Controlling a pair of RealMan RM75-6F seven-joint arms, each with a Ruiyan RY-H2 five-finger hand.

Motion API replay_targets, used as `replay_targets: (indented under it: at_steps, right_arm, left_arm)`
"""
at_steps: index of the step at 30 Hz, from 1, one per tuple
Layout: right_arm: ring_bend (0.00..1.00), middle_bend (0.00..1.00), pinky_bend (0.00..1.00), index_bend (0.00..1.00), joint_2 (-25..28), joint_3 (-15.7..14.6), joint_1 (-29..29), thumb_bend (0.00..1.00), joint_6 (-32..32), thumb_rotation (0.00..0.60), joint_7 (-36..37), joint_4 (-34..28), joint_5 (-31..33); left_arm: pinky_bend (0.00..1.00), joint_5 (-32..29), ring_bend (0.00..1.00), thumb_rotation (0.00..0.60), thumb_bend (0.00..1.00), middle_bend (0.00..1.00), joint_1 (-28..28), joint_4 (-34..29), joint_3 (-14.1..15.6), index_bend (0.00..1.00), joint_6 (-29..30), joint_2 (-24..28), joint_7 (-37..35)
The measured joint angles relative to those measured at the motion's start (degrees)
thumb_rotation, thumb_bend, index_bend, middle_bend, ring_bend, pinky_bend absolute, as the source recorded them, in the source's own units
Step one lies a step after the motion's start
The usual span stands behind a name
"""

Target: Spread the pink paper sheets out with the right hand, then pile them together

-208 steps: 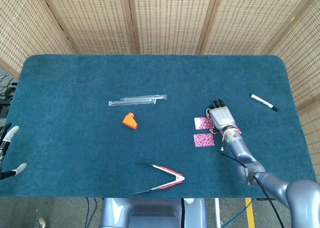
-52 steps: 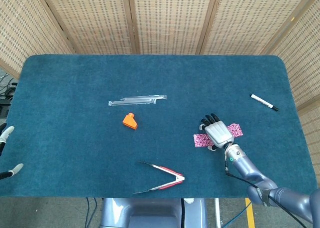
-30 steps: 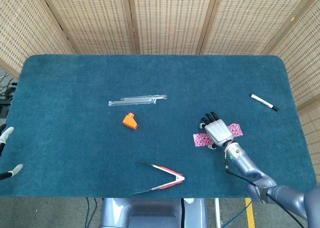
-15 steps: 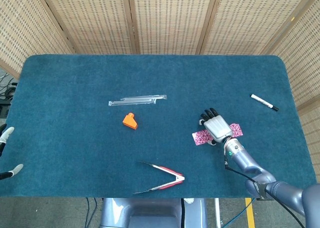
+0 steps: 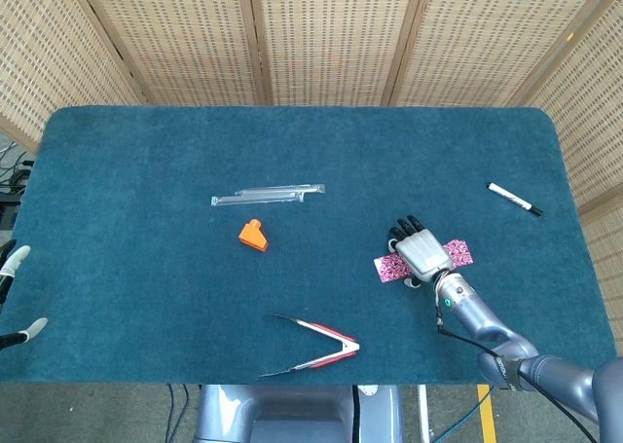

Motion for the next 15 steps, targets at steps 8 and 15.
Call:
replay_targets:
  at_steps: [8,15]
  right_arm:
    - [0.00,0.15,0.00,0.35,-0.23,0.15,0.16,0.21,-0.43,0.600,-0.48,0.20,0.67]
    - [0.00,0.15,0.00,0.35,-0.39,0.45,0.60,0.21,-0.97,0.600,-1.19,0.48,1.35]
  left_arm:
    - [0.00,-0.14,0.00,0.600,0.02,0.00,0.05,0.24,0.04,0.00,-0.06,-0.05,-0.22]
    - [0.00,-0.30,0.00,0.600,0.02,0.00,0.03,0.54,0.03,0.00,-0.20,-0.20,-0.45]
